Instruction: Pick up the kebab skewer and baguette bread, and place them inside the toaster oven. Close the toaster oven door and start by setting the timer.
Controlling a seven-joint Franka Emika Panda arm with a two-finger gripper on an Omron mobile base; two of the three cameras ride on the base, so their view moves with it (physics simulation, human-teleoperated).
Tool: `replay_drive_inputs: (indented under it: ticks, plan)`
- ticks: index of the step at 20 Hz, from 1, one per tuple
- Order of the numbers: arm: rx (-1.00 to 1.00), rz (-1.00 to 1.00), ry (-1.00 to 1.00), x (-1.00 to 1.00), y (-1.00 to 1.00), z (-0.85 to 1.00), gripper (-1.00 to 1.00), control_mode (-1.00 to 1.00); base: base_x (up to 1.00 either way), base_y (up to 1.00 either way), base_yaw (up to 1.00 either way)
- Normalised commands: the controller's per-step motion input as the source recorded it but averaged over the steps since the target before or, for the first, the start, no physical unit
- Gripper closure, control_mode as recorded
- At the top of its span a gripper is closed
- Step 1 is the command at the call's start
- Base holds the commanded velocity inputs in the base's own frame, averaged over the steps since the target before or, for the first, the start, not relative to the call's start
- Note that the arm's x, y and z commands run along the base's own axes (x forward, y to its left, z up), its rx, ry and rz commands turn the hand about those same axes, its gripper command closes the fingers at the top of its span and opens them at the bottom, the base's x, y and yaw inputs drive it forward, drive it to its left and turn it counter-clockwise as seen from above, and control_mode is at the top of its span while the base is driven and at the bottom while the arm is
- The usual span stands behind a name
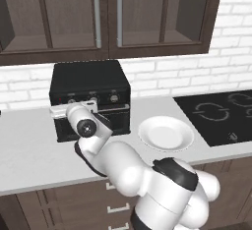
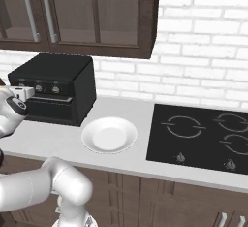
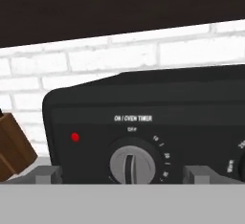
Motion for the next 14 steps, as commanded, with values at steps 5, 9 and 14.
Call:
replay_drive_inputs:
  ticks: [5, 9, 14]
  plan:
    - [0.00, 0.00, -0.04, 0.10, 0.00, 0.00, -1.00, -1.00, 0.00, 0.00, 0.00]
    - [0.00, -0.03, -0.02, 0.05, 0.00, -0.01, -1.00, -1.00, 0.00, 0.00, 0.00]
    - [0.00, -0.09, 0.00, 0.00, 0.00, 0.00, -1.00, -1.00, 0.00, 0.00, 0.00]
